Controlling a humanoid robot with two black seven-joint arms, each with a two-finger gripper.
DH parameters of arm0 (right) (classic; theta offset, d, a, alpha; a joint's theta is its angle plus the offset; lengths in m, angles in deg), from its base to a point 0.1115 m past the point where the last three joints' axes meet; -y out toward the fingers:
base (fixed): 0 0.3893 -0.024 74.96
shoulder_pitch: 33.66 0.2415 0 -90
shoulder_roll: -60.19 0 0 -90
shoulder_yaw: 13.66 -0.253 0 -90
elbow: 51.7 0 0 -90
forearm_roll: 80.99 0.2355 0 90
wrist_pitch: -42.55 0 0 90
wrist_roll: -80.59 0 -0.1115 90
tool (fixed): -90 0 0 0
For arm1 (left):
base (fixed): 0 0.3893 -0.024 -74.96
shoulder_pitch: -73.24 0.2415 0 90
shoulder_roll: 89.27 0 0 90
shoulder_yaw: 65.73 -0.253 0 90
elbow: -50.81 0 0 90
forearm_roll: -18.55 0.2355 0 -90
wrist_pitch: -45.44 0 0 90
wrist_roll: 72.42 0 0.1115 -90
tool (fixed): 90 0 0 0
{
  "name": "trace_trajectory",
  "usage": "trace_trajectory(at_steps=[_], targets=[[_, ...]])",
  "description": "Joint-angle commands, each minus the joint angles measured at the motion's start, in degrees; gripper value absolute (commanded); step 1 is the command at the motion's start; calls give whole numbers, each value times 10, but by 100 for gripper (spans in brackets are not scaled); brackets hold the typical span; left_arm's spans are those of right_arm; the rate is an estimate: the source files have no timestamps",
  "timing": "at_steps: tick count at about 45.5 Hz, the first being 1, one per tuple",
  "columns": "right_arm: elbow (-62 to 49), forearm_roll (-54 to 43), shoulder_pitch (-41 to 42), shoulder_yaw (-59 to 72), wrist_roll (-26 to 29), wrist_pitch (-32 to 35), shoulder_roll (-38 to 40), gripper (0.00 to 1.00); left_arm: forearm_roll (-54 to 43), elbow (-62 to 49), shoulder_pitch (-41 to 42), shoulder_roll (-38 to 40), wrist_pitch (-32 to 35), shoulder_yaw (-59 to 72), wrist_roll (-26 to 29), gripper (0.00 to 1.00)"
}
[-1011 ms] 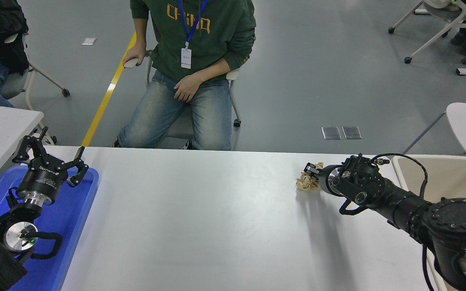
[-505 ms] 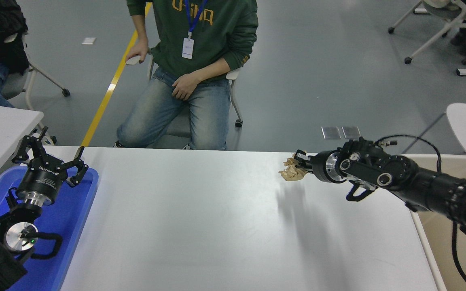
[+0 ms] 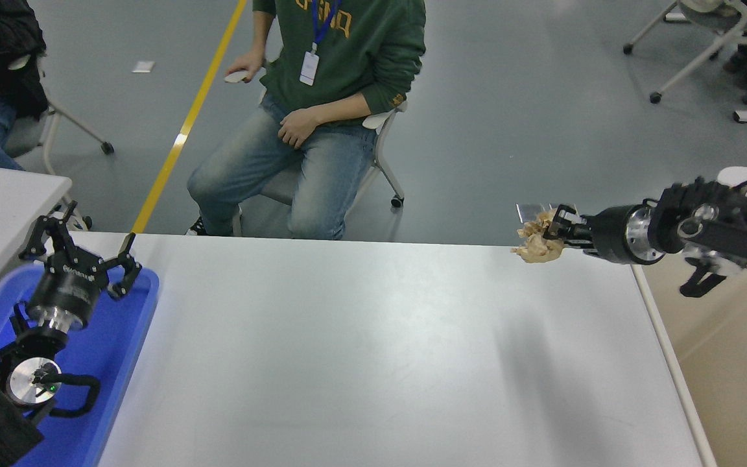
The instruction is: Clean the table surface
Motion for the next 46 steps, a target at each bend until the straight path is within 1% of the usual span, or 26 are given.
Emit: trace_trajectory(at_steps=[1,9,17,36,46], targets=[[67,-3,67,6,0,63,129,0,0,0,0,0,0,0,0,100],[72,-3,105,2,0,122,190,0,0,0,0,0,0,-1,0,100],[71,-4,118,-1,0,151,213,0,0,0,0,0,0,0,0,100],[54,-13,107,6,0,145,208,0,0,0,0,1,0,0,0,100],[-15,-54,74,8,0,137,206,0,0,0,0,0,0,0,0,100]])
